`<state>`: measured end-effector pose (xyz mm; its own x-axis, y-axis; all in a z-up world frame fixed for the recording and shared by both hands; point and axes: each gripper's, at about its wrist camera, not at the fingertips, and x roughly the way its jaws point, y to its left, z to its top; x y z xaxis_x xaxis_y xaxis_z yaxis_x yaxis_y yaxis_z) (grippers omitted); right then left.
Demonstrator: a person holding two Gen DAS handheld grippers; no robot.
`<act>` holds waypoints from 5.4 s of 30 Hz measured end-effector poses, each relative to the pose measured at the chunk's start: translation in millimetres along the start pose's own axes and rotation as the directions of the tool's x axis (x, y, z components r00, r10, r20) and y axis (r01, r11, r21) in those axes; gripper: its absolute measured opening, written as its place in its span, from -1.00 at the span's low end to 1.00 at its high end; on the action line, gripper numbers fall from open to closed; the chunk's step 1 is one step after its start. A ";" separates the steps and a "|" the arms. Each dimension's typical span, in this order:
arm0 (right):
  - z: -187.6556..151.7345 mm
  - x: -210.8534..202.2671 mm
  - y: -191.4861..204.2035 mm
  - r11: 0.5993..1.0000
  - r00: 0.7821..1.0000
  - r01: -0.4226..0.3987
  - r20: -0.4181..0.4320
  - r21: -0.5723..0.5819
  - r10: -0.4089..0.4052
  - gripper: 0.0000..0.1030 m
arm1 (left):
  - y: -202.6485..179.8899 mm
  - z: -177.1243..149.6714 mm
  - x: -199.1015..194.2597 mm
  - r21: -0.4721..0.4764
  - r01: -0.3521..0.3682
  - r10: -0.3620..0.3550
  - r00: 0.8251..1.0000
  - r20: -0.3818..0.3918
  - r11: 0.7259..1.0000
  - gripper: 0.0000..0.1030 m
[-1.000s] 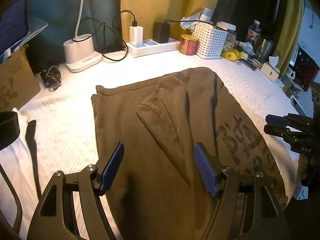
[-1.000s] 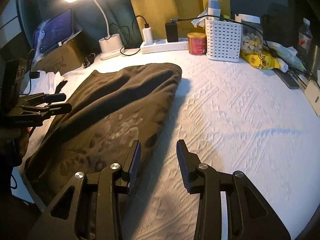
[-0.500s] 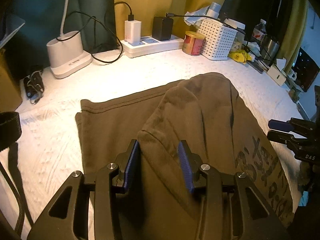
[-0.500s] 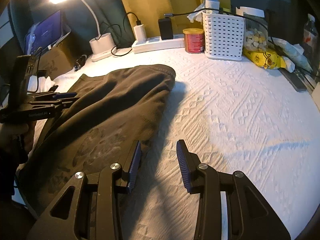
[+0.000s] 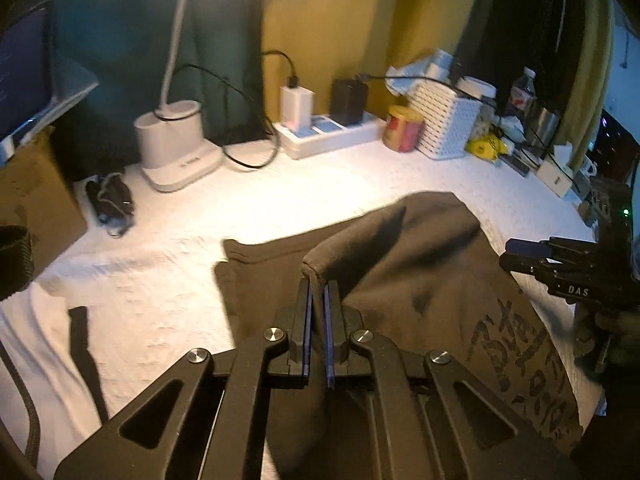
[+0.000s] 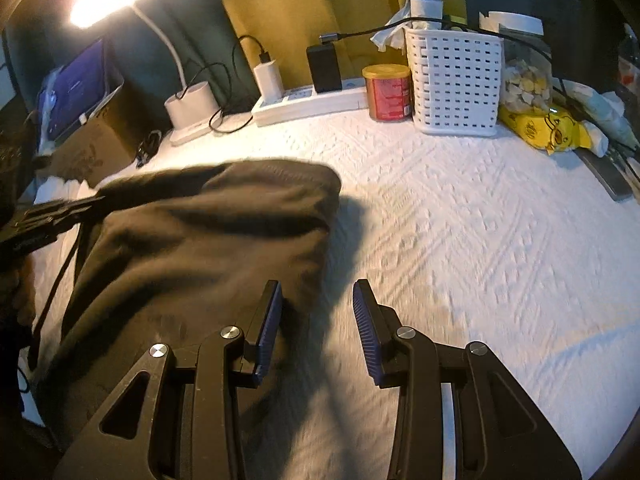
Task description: Fold small clothes
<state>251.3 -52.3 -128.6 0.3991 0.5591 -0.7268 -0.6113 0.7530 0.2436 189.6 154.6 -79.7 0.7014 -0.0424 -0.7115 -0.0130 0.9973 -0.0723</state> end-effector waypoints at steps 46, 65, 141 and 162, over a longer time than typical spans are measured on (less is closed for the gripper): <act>52.7 41.6 24.5 0.997 0.999 0.036 0.012 -0.075 -0.035 -0.26 | 44.9 -25.2 5.3 -0.181 -0.044 0.029 0.996 -0.085 0.983 0.09; -3.8 -21.6 44.7 0.997 0.999 0.029 0.020 -0.077 -0.028 -0.26 | -16.8 -65.6 -42.6 -0.155 0.063 -0.070 0.997 -0.041 0.986 0.09; -183.3 -138.0 85.4 0.984 0.993 0.111 -0.026 -0.140 -0.116 -0.85 | -81.9 -176.8 -102.2 -0.131 0.178 -0.187 0.981 -0.057 0.975 0.13; -195.4 -143.0 83.6 0.988 0.994 0.088 -0.051 -0.123 -0.095 -0.81 | -110.7 -179.9 -92.6 0.002 0.095 -0.094 0.988 -0.120 0.995 0.59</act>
<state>9.7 -137.1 -129.8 0.4201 0.4663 -0.7785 -0.6528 0.7512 0.0977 -2.1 37.3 -131.5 0.6087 -0.1433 -0.7803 0.0556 0.9888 -0.1382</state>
